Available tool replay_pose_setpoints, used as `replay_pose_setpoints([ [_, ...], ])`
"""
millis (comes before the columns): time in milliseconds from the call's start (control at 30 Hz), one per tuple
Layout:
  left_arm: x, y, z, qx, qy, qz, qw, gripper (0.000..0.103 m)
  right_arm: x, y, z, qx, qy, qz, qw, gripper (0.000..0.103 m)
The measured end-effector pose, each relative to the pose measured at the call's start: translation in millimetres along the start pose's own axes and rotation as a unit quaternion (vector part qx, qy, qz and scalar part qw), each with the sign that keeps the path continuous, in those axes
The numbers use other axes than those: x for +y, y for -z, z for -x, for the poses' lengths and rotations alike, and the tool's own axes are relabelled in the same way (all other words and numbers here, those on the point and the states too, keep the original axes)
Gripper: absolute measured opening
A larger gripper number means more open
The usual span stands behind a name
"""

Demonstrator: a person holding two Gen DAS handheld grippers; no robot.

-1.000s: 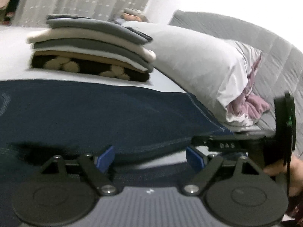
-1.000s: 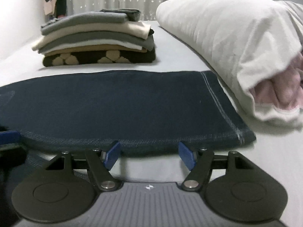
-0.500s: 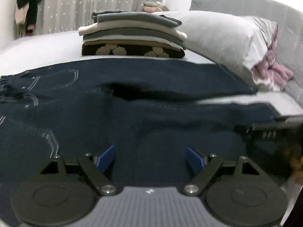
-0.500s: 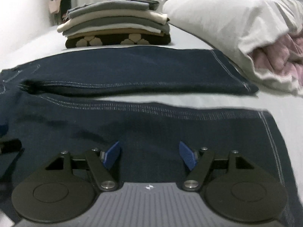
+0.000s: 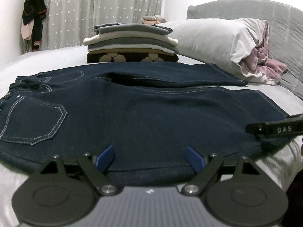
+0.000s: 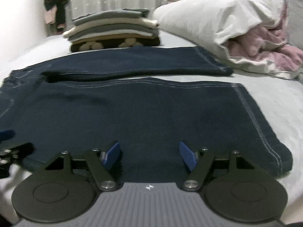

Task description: Fold clothes

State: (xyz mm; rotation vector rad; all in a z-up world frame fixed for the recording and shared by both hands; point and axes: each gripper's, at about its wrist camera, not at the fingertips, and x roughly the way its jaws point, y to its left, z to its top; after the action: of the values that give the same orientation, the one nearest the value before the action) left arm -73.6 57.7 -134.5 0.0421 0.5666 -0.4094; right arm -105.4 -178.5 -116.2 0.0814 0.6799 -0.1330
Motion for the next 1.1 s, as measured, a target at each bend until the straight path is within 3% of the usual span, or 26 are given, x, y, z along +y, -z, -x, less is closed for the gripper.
replay_pose_setpoints([
  [267,4.7,5.2,3.3,-0.008,0.017,-0.009,0.9998,0.085,52.4,-30.7,-26.4,0.055,-0.126,0.048,0.989,0.062],
  [500,13.2,12.7,3.5,-0.021,0.044,-0.015,0.9987,0.085,88.4,-63.0,-74.7,0.065,-0.121,0.092,0.986,0.062],
  [867,17.0,5.9,0.4,-0.008,0.066,-0.031,0.9973,0.085,112.0,-109.4,-135.5,0.039,-0.091,0.057,0.994,0.064],
  [1000,22.1,-13.2,2.7,0.011,0.084,-0.034,0.9958,0.085,88.7,-101.8,-111.6,0.024,-0.099,0.057,0.993,0.063],
  [1100,20.4,-31.9,5.0,-0.002,0.089,-0.052,0.9947,0.085,65.1,-87.0,-91.0,0.009,-0.086,0.062,0.994,0.064],
])
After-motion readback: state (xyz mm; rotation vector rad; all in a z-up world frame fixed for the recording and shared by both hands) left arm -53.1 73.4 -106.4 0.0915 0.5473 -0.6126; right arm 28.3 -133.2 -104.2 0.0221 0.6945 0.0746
